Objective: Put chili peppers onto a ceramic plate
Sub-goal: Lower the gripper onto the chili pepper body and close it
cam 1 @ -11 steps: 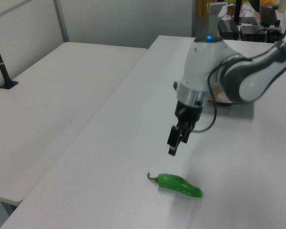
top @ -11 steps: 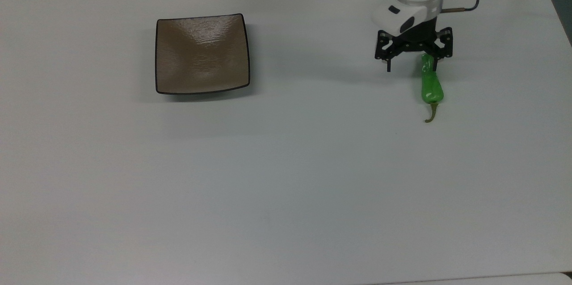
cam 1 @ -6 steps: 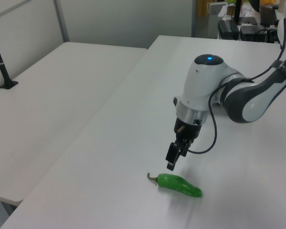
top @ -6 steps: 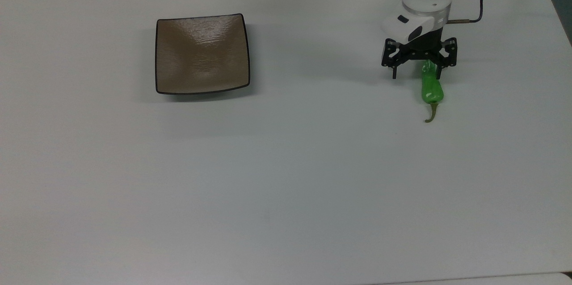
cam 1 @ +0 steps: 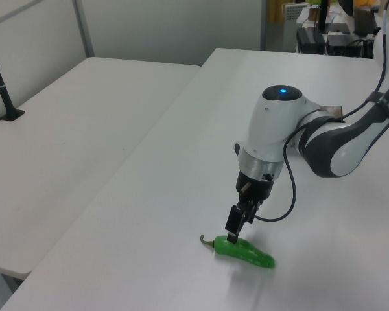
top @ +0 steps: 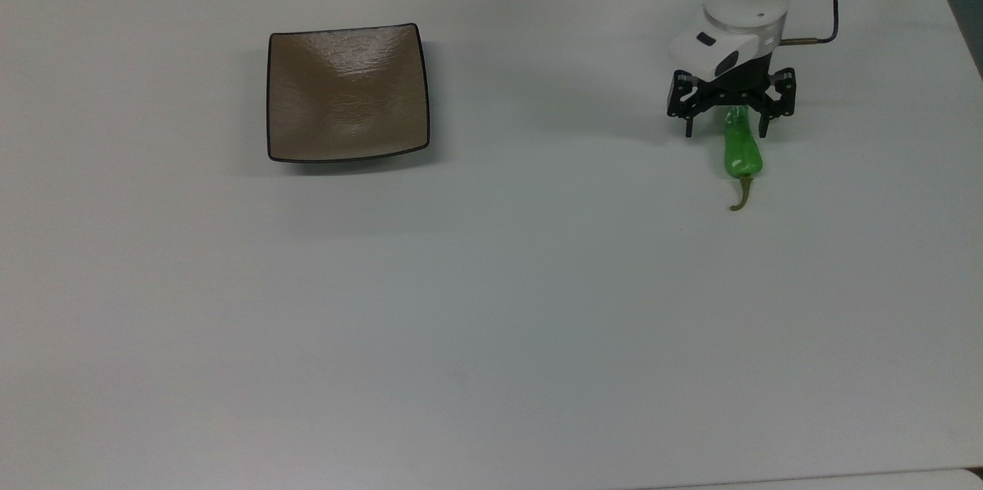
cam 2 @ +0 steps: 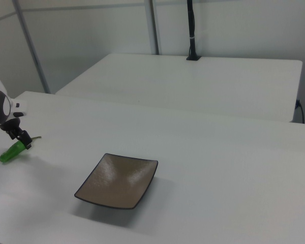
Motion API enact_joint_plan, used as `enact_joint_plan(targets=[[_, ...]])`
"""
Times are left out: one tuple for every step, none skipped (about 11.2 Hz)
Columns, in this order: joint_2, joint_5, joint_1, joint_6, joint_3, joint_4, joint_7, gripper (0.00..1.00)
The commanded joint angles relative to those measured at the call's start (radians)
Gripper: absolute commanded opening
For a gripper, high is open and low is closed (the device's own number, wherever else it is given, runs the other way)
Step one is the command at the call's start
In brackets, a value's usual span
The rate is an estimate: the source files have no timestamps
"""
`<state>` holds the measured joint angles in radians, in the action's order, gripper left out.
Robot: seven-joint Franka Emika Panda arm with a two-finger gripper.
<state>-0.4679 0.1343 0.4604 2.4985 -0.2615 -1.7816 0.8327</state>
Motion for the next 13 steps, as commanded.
enact_joint_plan(targets=[[-0.032, 0.028, 0.015, 0.019, -0.015, 0.027, 0.035, 1.00], [-0.041, 0.030, 0.017, 0.019, -0.018, 0.028, 0.037, 1.00], [-0.043, 0.051, 0.017, 0.019, -0.022, 0.028, 0.066, 0.73], [-0.044, 0.091, 0.017, 0.019, -0.024, 0.028, 0.109, 0.55], [-0.051, 0.126, 0.017, 0.028, -0.027, 0.028, 0.136, 0.44], [-0.054, 0.140, 0.015, 0.060, -0.027, 0.027, 0.144, 0.25], [-0.055, 0.140, 0.014, 0.075, -0.027, 0.025, 0.144, 0.18], [-0.054, 0.140, 0.012, 0.076, -0.027, 0.027, 0.144, 0.17], [-0.052, 0.139, 0.009, 0.076, -0.027, 0.027, 0.141, 0.17], [-0.052, 0.140, 0.007, 0.076, -0.027, 0.027, 0.140, 0.17], [-0.045, 0.139, 0.006, 0.074, -0.027, 0.027, 0.137, 0.17], [-0.040, 0.142, 0.003, 0.071, -0.027, 0.027, 0.128, 0.17], [-0.037, 0.142, 0.001, 0.063, -0.027, 0.027, 0.077, 0.18]])
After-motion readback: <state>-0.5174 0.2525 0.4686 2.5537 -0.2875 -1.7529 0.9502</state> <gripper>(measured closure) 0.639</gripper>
